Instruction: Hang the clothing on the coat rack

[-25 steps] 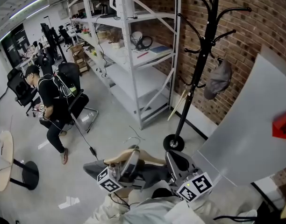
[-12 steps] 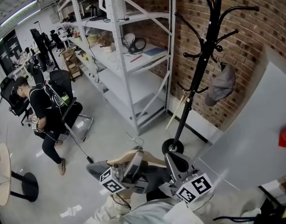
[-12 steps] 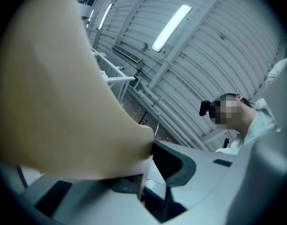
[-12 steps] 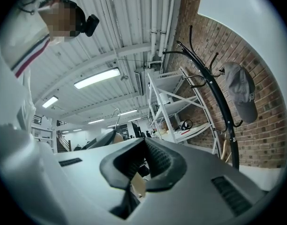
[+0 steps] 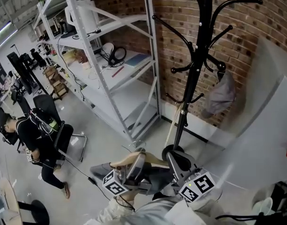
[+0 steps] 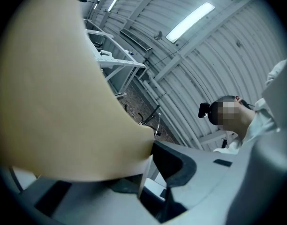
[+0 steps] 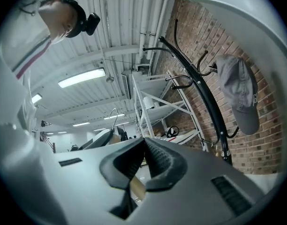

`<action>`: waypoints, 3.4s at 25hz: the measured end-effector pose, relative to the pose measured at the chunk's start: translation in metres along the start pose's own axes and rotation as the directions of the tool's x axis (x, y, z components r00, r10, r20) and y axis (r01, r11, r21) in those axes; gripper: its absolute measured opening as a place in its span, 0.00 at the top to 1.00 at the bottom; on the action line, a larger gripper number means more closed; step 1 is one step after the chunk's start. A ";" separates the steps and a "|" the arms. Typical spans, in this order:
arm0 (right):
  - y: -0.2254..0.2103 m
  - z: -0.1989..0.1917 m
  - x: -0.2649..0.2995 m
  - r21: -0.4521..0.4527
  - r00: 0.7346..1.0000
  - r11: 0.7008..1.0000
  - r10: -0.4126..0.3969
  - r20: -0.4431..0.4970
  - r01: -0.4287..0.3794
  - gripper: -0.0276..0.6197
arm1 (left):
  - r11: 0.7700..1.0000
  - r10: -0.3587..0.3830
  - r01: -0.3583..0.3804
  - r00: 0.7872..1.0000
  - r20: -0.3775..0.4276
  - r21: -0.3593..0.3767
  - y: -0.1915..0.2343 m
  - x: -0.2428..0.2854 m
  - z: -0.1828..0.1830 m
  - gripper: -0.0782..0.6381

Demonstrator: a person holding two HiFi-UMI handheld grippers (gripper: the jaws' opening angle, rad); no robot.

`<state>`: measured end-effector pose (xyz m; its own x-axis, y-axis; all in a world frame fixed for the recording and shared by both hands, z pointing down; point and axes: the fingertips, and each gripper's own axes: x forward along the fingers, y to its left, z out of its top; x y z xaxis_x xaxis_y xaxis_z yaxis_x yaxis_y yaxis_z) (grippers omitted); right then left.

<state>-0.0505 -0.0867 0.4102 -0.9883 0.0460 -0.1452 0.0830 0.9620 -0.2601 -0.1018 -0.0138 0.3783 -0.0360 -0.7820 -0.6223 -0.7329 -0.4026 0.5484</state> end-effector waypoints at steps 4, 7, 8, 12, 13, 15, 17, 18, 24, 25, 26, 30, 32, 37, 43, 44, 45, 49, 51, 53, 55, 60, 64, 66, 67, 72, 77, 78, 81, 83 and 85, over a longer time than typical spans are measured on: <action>-0.026 0.008 0.032 -0.002 1.000 1.000 -0.019 0.020 0.019 0.92 | 1.000 -0.019 0.018 1.000 -0.015 -0.013 0.031 0.026 0.014 0.75; -0.039 0.017 0.055 -0.007 0.999 1.000 -0.012 0.034 0.013 0.92 | 0.999 -0.038 0.037 0.999 -0.015 -0.012 0.051 0.042 0.025 0.75; -0.044 0.020 0.061 -0.008 0.999 1.000 -0.017 0.040 0.017 0.92 | 0.999 -0.047 0.046 0.999 -0.018 -0.015 0.057 0.049 0.028 0.75; -0.062 0.028 0.078 -0.024 0.997 0.998 -0.059 0.049 0.060 0.92 | 0.996 -0.080 0.078 0.996 -0.042 -0.041 0.077 0.071 0.033 0.75; -0.067 0.030 0.080 -0.028 0.996 0.997 -0.071 0.051 0.072 0.92 | 0.995 -0.089 0.087 0.995 -0.048 -0.048 0.081 0.075 0.033 0.75; -0.077 0.032 0.083 -0.035 0.994 0.994 -0.097 0.056 0.099 0.92 | 0.992 -0.109 0.105 0.992 -0.058 -0.065 0.089 0.084 0.031 0.75; -0.086 0.032 0.083 -0.048 0.990 0.990 -0.131 0.060 0.134 0.92 | 0.989 -0.128 0.122 0.990 -0.066 -0.086 0.095 0.090 0.029 0.75; -0.090 0.032 0.083 -0.054 0.987 0.987 -0.147 0.061 0.151 0.92 | 0.987 -0.137 0.130 0.988 -0.069 -0.099 0.098 0.092 0.028 0.75; -0.102 0.039 0.086 -0.065 0.966 0.966 -0.246 0.083 0.252 0.92 | 0.963 -0.205 0.180 0.973 -0.107 -0.202 0.118 0.112 0.022 0.75; -0.104 0.040 0.086 -0.070 0.958 0.958 -0.272 0.087 0.278 0.92 | 0.956 -0.220 0.191 0.969 -0.115 -0.223 0.120 0.115 0.021 0.75; -0.108 0.040 0.085 -0.076 0.949 0.948 -0.301 0.093 0.308 0.92 | 0.948 -0.238 0.202 0.963 -0.125 -0.245 0.123 0.118 0.020 0.75; -0.115 0.046 0.087 -0.078 0.907 0.908 -0.400 0.136 0.412 0.92 | 0.911 -0.313 0.247 0.936 -0.162 -0.329 0.134 0.132 0.019 0.75; -0.115 0.047 0.088 -0.077 0.881 0.883 -0.447 0.158 0.462 0.92 | 0.888 -0.351 0.266 0.920 -0.178 -0.375 0.139 0.137 0.019 0.75; -0.108 0.046 0.086 -0.082 0.805 0.809 -0.560 0.197 0.583 0.92 | 0.832 -0.438 0.304 0.874 -0.212 -0.463 0.140 0.142 0.019 0.75; -0.096 0.040 0.081 -0.061 0.707 0.715 -0.669 0.230 0.696 0.92 | 0.770 -0.524 0.328 0.815 -0.248 -0.547 0.135 0.141 0.016 0.75; -0.094 0.039 0.081 -0.059 0.697 0.705 -0.680 0.228 0.707 0.92 | 0.765 -0.532 0.330 0.808 -0.253 -0.554 0.135 0.140 0.017 0.75; -0.093 0.038 0.081 -0.058 0.688 0.696 -0.689 0.226 0.716 0.92 | 0.760 -0.539 0.332 0.803 -0.256 -0.558 0.134 0.139 0.017 0.75; -0.092 0.043 0.080 -0.063 0.671 0.678 -0.703 0.236 0.733 0.92 | 0.746 -0.557 0.343 0.791 -0.253 -0.571 0.130 0.142 0.018 0.75; -0.091 0.044 0.078 -0.066 0.668 0.674 -0.705 0.240 0.735 0.92 | 0.744 -0.560 0.344 0.789 -0.253 -0.572 0.128 0.143 0.018 0.75; -0.091 0.045 0.077 -0.070 0.667 0.673 -0.704 0.243 0.736 0.92 | 0.744 -0.561 0.346 0.788 -0.252 -0.572 0.127 0.144 0.017 0.75; -0.092 0.046 0.075 -0.073 0.668 0.674 -0.703 0.245 0.735 0.92 | 0.744 -0.561 0.347 0.789 -0.250 -0.571 0.126 0.146 0.015 0.75; -0.094 0.051 0.067 -0.070 0.670 0.678 -0.696 0.258 0.731 0.92 | 0.753 -0.556 0.355 0.793 -0.248 -0.553 0.122 0.148 0.009 0.75; -0.096 0.067 0.054 -0.077 0.659 0.669 -0.695 0.289 0.739 0.92 | 0.765 -0.552 0.372 0.799 -0.238 -0.525 0.117 0.160 0.012 0.75; -0.097 0.073 0.050 -0.080 0.657 0.668 -0.692 0.299 0.740 0.92 | 0.770 -0.549 0.379 0.803 -0.232 -0.513 0.116 0.167 0.014 0.75; -0.096 0.075 0.048 -0.079 0.656 0.668 -0.691 0.302 0.740 0.92 | 0.772 -0.549 0.383 0.804 -0.229 -0.507 0.116 0.171 0.014 0.75; -0.100 0.082 0.040 -0.080 0.648 0.661 -0.693 0.317 0.746 0.92 | 0.769 -0.567 0.418 0.795 -0.214 -0.483 0.109 0.194 0.015 0.75; -0.100 0.085 0.032 -0.082 0.641 0.656 -0.692 0.332 0.750 0.92 | 0.761 -0.573 0.430 0.797 -0.191 -0.486 0.108 0.216 0.016 0.75; -0.101 0.085 0.031 -0.081 0.640 0.655 -0.693 0.333 0.751 0.92 | 0.760 -0.573 0.432 0.798 -0.186 -0.486 0.109 0.220 0.017 0.75; -0.104 0.086 0.026 -0.077 0.631 0.648 -0.698 0.338 0.758 0.92 | 0.758 -0.572 0.437 0.802 -0.171 -0.483 0.112 0.232 0.018 0.75; -0.107 0.087 0.023 -0.074 0.627 0.644 -0.700 0.342 0.761 0.92 | 0.759 -0.569 0.435 0.806 -0.167 -0.485 0.116 0.239 0.017 0.75; -0.110 0.087 0.023 -0.073 0.625 0.643 -0.701 0.343 0.762 0.92 | 0.758 -0.564 0.428 0.809 -0.165 -0.491 0.121 0.244 0.014 0.75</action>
<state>-0.0710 -0.2146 0.3520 -0.6316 -0.7385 -0.2360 -0.7094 0.6733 -0.2083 -0.2088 -0.2465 0.2844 0.4962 -0.4842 -0.7206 -0.2373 -0.8741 0.4238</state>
